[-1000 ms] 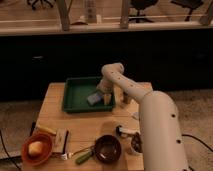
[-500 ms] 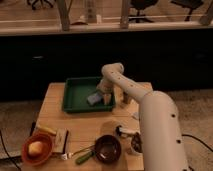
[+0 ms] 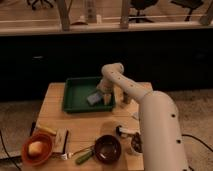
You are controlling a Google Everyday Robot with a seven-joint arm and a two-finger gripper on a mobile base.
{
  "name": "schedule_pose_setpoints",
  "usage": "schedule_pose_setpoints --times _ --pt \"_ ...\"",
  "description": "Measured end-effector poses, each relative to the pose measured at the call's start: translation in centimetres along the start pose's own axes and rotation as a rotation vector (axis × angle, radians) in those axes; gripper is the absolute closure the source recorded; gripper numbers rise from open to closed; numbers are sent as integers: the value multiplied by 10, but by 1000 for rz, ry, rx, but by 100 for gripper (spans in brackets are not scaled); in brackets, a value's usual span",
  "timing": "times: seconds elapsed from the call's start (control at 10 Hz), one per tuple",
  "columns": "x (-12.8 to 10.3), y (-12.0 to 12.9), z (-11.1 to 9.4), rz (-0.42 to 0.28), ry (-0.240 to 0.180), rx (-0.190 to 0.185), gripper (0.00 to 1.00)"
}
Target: Place sponge in table surface
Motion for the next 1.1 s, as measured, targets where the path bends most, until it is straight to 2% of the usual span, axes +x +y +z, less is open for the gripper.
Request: schedule_pose_setpoints --times 0.7,1.1 --pt "-1 -1 -1 0 2 -1 20" --pt "-13 -2 -1 -8 10 -27 20"
